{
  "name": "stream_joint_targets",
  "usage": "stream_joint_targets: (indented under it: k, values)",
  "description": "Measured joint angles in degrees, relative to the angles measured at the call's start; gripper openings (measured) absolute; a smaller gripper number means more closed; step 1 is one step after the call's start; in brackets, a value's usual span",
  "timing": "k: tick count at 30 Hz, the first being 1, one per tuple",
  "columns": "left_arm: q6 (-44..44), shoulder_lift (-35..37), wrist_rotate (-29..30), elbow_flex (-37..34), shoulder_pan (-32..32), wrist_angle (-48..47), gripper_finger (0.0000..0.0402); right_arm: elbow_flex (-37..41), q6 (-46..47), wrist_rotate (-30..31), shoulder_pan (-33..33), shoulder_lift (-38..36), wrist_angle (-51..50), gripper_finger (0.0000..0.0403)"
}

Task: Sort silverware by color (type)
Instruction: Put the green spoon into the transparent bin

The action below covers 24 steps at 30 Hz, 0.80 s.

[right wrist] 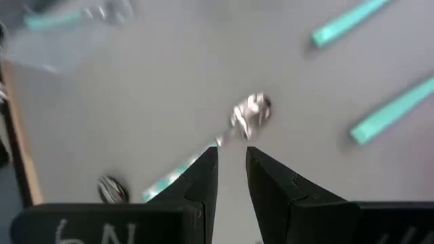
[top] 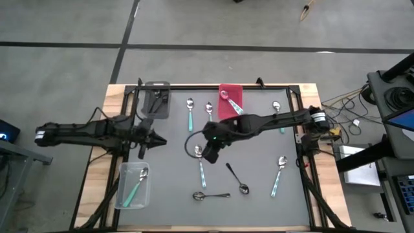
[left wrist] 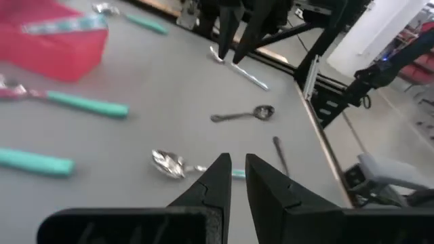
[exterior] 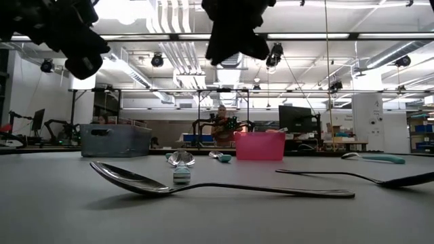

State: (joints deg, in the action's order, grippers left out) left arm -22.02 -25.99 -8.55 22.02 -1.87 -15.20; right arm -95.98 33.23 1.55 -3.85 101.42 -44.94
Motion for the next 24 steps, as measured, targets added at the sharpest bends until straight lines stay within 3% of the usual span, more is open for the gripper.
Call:
stream_joint_targets:
  k: [5, 10, 15, 24]
  values:
    - [-4.9, -1.1, 0.4, -2.3, 3.8, 1.2, 0.0027, -1.3, 2.5, 0.0, -0.9, 2.3, -4.6, 0.0068]
    - [-4.3, -1.7, 0.5, -6.9, 8.1, 12.3, 0.0027, -0.6, 7.7, 0.3, -1.2, 3.4, -5.5, 0.0068]
    - [-3.1, -1.9, 0.7, -8.7, 9.2, 20.0, 0.0027, -0.5, 10.2, 4.9, -0.4, 5.5, -5.9, 0.0068]
    - [6.1, -1.9, 9.0, -8.7, 9.2, 20.8, 0.0027, -0.4, 15.6, 12.7, 5.9, 7.6, -5.7, 0.0068]
